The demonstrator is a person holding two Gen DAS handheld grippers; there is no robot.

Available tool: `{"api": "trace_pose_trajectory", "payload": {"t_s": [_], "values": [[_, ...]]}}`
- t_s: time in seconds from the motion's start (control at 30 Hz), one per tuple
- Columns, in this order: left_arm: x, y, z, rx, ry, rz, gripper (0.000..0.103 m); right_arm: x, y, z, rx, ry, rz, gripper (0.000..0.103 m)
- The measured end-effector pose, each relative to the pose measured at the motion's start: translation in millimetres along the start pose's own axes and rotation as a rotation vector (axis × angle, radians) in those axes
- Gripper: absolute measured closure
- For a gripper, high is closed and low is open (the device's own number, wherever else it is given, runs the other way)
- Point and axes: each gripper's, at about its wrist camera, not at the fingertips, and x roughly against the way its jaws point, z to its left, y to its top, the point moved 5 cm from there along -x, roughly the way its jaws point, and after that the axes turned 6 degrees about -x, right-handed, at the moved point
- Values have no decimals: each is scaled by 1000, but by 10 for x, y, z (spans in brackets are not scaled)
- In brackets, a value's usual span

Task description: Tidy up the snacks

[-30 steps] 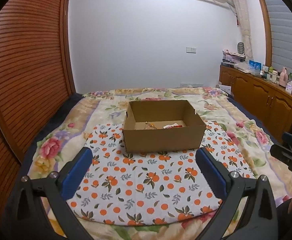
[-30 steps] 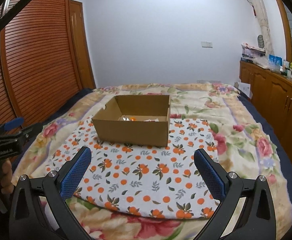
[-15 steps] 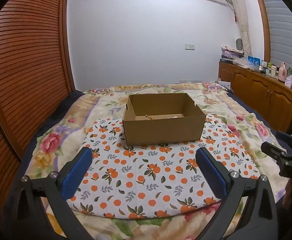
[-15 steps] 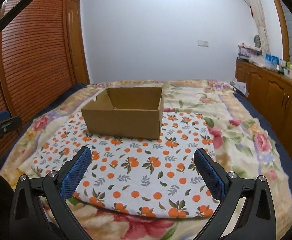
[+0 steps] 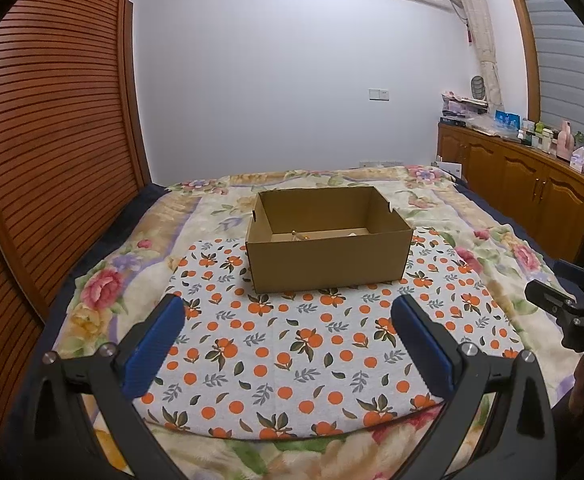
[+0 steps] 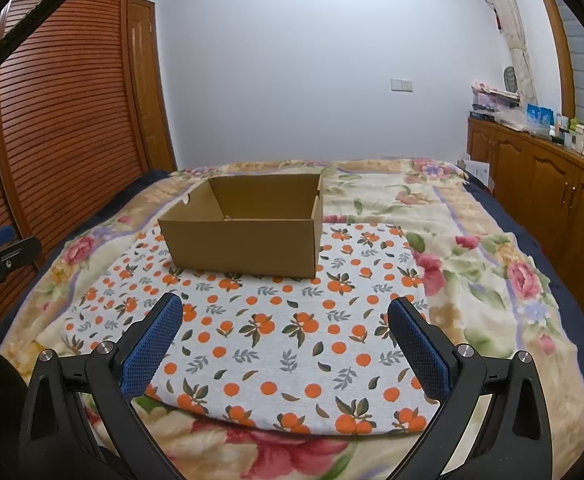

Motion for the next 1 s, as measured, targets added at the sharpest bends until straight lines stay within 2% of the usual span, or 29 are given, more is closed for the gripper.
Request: {"api": "trace_pose_trajectory", "payload": {"t_s": [1.0], "values": [[-14,-47,-18,-4,5,5,0,16,40,-106,-10,-5,-8,0]]}}
